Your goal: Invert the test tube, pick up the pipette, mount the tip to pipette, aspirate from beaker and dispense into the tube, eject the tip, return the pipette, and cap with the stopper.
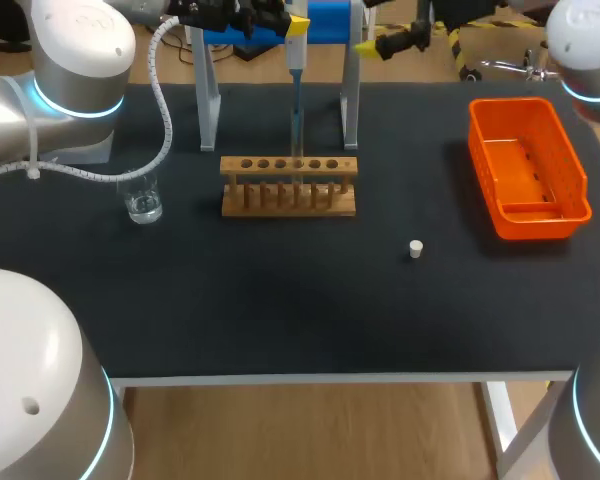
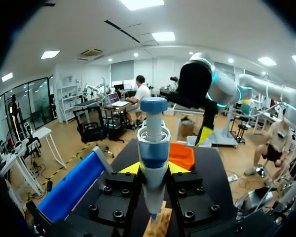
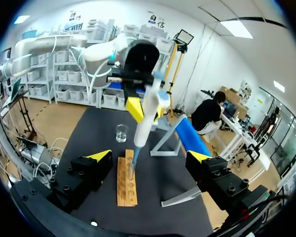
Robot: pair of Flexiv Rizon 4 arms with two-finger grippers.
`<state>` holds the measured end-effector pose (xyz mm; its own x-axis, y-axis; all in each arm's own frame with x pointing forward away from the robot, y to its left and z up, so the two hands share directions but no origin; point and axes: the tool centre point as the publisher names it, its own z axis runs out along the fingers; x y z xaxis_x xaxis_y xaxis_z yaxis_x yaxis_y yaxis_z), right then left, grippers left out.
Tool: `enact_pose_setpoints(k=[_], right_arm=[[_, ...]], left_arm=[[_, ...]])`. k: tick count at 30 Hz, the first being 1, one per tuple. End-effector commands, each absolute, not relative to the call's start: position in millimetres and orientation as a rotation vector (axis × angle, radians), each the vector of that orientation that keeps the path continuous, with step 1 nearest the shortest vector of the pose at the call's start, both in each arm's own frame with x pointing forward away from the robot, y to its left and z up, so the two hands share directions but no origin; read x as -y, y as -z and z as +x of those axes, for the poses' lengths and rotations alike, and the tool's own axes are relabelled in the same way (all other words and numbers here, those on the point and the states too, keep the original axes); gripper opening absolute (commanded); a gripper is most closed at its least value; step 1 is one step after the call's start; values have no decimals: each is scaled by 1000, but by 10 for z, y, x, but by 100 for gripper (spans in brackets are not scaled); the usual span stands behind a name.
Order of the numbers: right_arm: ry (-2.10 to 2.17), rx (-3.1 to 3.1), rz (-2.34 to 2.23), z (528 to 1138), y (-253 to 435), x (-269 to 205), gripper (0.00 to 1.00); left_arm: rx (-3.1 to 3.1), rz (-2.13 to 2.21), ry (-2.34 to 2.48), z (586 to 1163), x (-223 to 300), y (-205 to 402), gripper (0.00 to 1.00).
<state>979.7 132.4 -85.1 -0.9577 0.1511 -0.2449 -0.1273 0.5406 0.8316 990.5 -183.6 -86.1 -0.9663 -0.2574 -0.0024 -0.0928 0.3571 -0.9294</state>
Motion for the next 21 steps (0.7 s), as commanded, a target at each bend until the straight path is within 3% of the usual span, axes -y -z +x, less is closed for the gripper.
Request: enact_pose_setpoints(k=[1, 21], right_arm=[[-1371, -2491, 15, 9736, 615, -1271, 100], [-1370, -2495, 66, 9782, 411, -1352, 100]], left_arm=[[-2459, -321, 1673, 9900, 1835, 863, 0], [-2459, -321, 1673, 9900, 1835, 863, 0]])
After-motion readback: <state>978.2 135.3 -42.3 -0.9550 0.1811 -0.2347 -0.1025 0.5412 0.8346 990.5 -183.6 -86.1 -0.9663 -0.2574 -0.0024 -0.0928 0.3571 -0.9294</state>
